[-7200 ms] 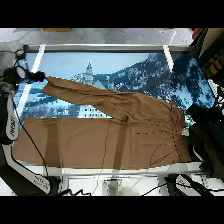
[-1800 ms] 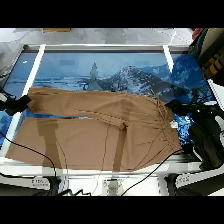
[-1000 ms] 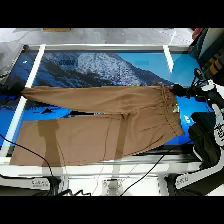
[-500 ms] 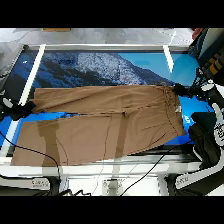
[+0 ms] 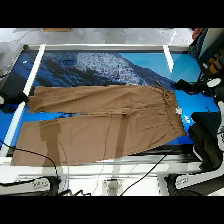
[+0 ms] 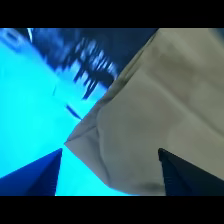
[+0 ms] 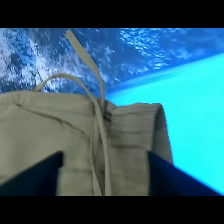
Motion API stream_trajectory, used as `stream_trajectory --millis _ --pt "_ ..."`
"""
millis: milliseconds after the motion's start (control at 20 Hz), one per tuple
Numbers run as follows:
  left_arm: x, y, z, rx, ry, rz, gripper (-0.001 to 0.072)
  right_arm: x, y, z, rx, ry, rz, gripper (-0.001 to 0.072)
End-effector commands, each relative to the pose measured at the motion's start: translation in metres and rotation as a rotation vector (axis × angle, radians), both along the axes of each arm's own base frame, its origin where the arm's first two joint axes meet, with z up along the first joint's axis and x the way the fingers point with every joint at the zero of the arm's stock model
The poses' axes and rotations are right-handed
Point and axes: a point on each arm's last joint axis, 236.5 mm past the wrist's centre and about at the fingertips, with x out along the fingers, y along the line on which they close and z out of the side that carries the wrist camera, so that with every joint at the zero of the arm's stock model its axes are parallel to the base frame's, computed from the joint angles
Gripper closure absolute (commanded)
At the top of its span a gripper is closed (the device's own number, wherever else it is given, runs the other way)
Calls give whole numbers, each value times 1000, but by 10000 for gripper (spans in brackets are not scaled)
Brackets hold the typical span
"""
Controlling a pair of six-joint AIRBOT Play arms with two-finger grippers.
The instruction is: Fold the clothes and pants, and hang the long-sleeved shirts on hangers.
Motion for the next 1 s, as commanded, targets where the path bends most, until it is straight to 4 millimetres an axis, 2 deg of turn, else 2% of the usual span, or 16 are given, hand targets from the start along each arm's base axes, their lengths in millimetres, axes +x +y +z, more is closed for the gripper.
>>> stream_trajectory --millis 0,50,100,200,300,400,550,600,650,700,750,850,950 --pt "-22 -10 43 14 3 -13 293 -40 -9 38 -84 79 0 600" --pt "-33 -17 45 -3 35 -17 460 -54 -7 52 -91 91 13 678" --pt "-44 -23 45 -23 72 -21 576 -68 -5 64 -89 108 22 684" --pt "-65 -38 40 -76 153 -35 694 -109 1 77 -77 199 52 685" --pt "-80 -46 36 -61 227 -117 694 -161 15 72 -10 346 66 685" --pt "-89 -52 35 -26 269 -212 694 -200 24 58 15 397 48 685" --pt "-97 -56 43 -3 266 -241 694 -258 31 22 72 404 -114 684" --pt "-97 -56 44 -2 264 -240 694 -277 35 6 104 416 -190 634" --pt "-98 -56 45 -1 263 -240 694 -293 39 -8 139 426 -266 456" --pt "-98 -56 44 -2 264 -240 694 -307 44 -23 182 442 -349 220" --pt "-99 -57 42 -6 270 -241 694 -317 48 -35 214 456 -409 137" --pt "-103 -59 35 -17 287 -242 694 -326 52 -57 240 460 -475 138" --pt "-108 -61 26 -28 307 -248 694 -318 44 -69 239 403 -532 139"
